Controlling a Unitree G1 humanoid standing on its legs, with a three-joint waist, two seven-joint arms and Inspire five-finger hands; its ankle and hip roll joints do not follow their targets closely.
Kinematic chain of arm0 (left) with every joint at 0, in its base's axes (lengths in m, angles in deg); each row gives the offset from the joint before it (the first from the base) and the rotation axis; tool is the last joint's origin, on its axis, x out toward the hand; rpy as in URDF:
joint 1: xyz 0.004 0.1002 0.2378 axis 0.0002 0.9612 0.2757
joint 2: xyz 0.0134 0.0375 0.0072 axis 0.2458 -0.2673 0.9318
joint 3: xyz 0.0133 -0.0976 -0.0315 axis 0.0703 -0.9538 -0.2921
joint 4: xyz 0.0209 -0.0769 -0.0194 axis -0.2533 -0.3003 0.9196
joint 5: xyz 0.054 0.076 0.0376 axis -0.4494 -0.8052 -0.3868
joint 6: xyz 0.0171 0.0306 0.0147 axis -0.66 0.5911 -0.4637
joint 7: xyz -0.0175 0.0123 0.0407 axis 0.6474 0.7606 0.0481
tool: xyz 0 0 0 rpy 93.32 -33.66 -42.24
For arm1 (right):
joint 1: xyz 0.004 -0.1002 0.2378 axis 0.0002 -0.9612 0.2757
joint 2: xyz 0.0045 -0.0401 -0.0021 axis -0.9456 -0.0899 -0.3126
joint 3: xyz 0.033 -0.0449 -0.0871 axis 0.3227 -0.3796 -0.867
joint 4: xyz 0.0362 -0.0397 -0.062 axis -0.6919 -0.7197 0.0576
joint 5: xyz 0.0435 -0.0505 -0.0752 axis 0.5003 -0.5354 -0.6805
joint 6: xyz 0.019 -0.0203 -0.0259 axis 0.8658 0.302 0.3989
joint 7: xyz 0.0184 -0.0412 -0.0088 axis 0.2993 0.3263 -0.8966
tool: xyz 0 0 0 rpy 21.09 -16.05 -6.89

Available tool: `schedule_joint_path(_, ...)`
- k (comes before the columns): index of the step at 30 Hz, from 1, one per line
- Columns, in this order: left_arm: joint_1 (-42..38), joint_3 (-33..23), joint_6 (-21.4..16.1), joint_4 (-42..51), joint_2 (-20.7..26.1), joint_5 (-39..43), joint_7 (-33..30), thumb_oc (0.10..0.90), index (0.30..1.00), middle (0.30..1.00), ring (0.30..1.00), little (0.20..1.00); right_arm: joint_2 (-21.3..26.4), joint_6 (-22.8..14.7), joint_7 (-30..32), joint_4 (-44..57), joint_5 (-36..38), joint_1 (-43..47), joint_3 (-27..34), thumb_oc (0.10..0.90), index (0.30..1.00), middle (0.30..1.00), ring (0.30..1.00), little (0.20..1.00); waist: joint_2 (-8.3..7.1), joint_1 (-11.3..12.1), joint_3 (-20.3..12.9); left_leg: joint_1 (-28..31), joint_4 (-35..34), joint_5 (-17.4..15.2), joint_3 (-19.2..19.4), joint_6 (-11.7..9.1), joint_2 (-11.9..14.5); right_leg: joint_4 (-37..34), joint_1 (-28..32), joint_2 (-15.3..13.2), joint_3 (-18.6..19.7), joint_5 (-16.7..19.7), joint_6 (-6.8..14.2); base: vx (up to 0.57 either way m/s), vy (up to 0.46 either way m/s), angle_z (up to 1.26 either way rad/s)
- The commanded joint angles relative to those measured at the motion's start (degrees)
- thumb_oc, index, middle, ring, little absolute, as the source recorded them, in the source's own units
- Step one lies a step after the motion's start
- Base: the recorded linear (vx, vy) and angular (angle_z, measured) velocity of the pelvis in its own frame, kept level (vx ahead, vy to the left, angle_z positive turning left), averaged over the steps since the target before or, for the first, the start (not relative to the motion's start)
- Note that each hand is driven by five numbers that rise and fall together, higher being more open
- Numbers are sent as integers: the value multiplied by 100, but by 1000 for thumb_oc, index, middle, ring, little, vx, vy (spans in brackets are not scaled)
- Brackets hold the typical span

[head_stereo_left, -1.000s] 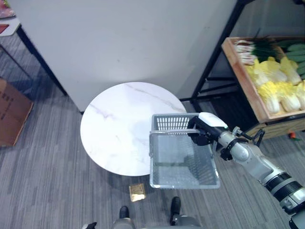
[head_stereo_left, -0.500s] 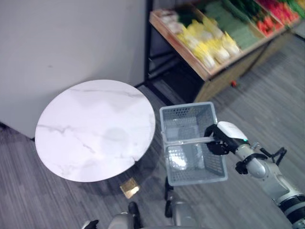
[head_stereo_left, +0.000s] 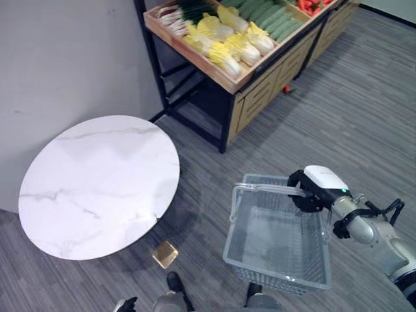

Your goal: Get the vegetables into the basket

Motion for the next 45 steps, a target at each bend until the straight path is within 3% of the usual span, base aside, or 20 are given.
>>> schedule_joint_path(1, -167, 51, -29, -270, -78, 97, -98, 900, 1000, 1000, 1000, 1000, 287, -391, 576, 838, 127, 573, 854, 400, 300, 300, 300, 300, 17, 144, -140, 113, -99, -63, -249, -465, 195, 431, -386, -250, 142, -61, 196, -30, -224, 0)
schedule_joint_path(6, -235, 84, -35, -229, -147, 116, -123, 900, 1000, 1000, 1000, 1000, 396, -414, 586, 937, 131, 247, 1110, 400, 300, 300, 300, 300, 156, 33, -100, 123, -160, 172, -258, -624, 403, 469, -393, -9, 206, -224, 53, -20, -205, -3)
schedule_joint_path(7, -268, 99, -78, -109, -155, 207, -143, 900, 1000, 1000, 1000, 1000, 503, -436, 555, 944, 114, 173, 1146, 400, 300, 300, 300, 300, 156, 0, -62, 57, 274, 89, -394, -702, 548, 367, -307, 177, 317, -307, -68, 22, -227, -6)
schedule_joint_path(8, -268, 98, -76, -107, -155, 209, -143, 900, 1000, 1000, 1000, 1000, 504, -437, 556, 942, 115, 177, 1144, 400, 300, 300, 300, 300, 159, -2, -56, 43, 314, 67, -402, -707, 563, 364, -301, 184, 315, -310, -72, -41, -329, -19)
schedule_joint_path(9, -315, 32, -121, 4, -173, 434, -238, 900, 1000, 1000, 1000, 1000, 519, -447, 575, 825, 167, 337, 1002, 400, 300, 300, 300, 300, 112, 176, 42, -172, 570, 88, -1242, -579, 318, 332, -376, 261, 483, -254, -193, -70, -105, -33)
schedule_joint_path(10, -319, 24, -121, 5, -171, 436, -239, 900, 1000, 1000, 1000, 1000, 517, -450, 580, 810, 167, 365, 981, 400, 300, 300, 300, 300, 107, 161, 35, -199, 575, 100, -1250, -570, 313, 332, -395, 256, 475, -243, -195, -27, -202, -76)
schedule_joint_path(11, -289, 50, -176, 79, -225, 612, -298, 900, 1000, 1000, 1000, 1000, 428, -445, 607, 482, 266, 627, 691, 400, 300, 300, 300, 300, 50, 363, 67, -366, 436, -200, -2282, -408, -191, 324, -433, 340, 827, -250, -226, 30, -95, -97)
schedule_joint_path(12, -290, 42, -175, 80, -224, 613, -298, 900, 1000, 1000, 1000, 1000, 425, -449, 612, 468, 266, 652, 669, 400, 300, 300, 300, 300, 44, 352, 58, -385, 433, -184, -2284, -402, -198, 322, -450, 333, 824, -238, -224, 67, -137, -110)
schedule_joint_path(16, -228, 115, -243, 125, -186, 698, -292, 900, 1000, 1000, 1000, 1000, 319, -445, 581, 203, 326, 863, 461, 400, 300, 300, 300, 300, -8, 528, 40, -663, 144, -98, -3436, -364, -558, 290, -491, 555, 1452, -217, -256, 114, -74, -96)
schedule_joint_path(19, -186, 115, -276, 86, -140, 709, -340, 900, 1000, 1000, 1000, 1000, 196, -472, 502, 42, 379, 927, 293, 400, 300, 300, 300, 300, 27, 654, 44, -770, -80, 52, -4069, -350, -839, 285, -466, 731, 1939, -249, -282, 120, 10, -128)
schedule_joint_path(22, -154, 73, -302, 57, -107, 690, -346, 900, 1000, 1000, 1000, 1000, 99, -490, 452, -3, 367, 852, 259, 400, 300, 300, 300, 300, 44, 646, 44, -732, -32, -16, -4183, -263, -942, 321, -465, 781, 2253, -316, -258, 83, 93, -55)
schedule_joint_path(26, -151, 93, -301, 31, -112, 679, -336, 900, 1000, 1000, 1000, 1000, 4, -449, 467, -112, 327, 705, 318, 400, 300, 300, 300, 300, 47, 640, 30, -649, -97, -14, -4058, -219, -939, 330, -467, 732, 2321, -325, -227, 54, 137, -40)
schedule_joint_path(32, -116, 153, -345, -72, -25, 441, -361, 900, 1000, 1000, 1000, 1000, -405, -281, 686, -919, 121, 386, 471, 400, 300, 300, 300, 300, -110, 564, -15, -437, -133, -249, -3515, 60, -1006, 409, -611, 476, 2693, -192, 28, 58, 246, -37)
schedule_joint_path(33, -155, 176, -367, 36, 109, 261, -498, 900, 1000, 1000, 1000, 1000, -606, -221, 880, -1301, 100, 314, 584, 400, 300, 300, 300, 300, -201, 520, 24, -422, 74, -450, -3274, 218, -1071, 608, -782, 385, 2838, -108, 157, 24, 203, -66)
schedule_joint_path(35, -200, 200, -375, 96, 165, 224, -542, 900, 1000, 1000, 1000, 1000, -647, -214, 918, -1416, 96, 351, 562, 400, 300, 300, 300, 300, -233, 531, 55, -414, 153, -513, -3196, 252, -1062, 743, -870, 385, 2864, -102, 179, 15, 170, -75)
schedule_joint_path(37, -331, 214, -391, 189, 294, 217, -576, 900, 1000, 1000, 1000, 1000, -827, -207, 1012, -1666, 166, 373, 550, 400, 300, 300, 300, 300, -268, 539, 102, -342, 254, -655, -3067, 316, -1051, 1207, -1051, 377, 2655, -149, 186, 32, 123, -78)
schedule_joint_path(39, -439, 258, -409, 357, 423, 197, -614, 900, 1000, 1000, 1000, 1000, -892, -166, 1029, -1863, 109, 389, 496, 400, 300, 300, 300, 300, -304, 515, 156, -159, 275, -765, -2904, 323, -1026, 1387, -1188, 285, 2321, 52, 246, 66, 55, -81)
schedule_joint_path(45, -907, 269, -467, 666, 570, 365, -843, 900, 1000, 1000, 1000, 1000, -1346, -38, 1242, -2603, 406, 459, 506, 400, 300, 300, 300, 300, -326, 349, 199, 302, 187, -997, -2617, 210, -844, 747, -1565, -99, 1769, 735, 297, 133, -48, -55)
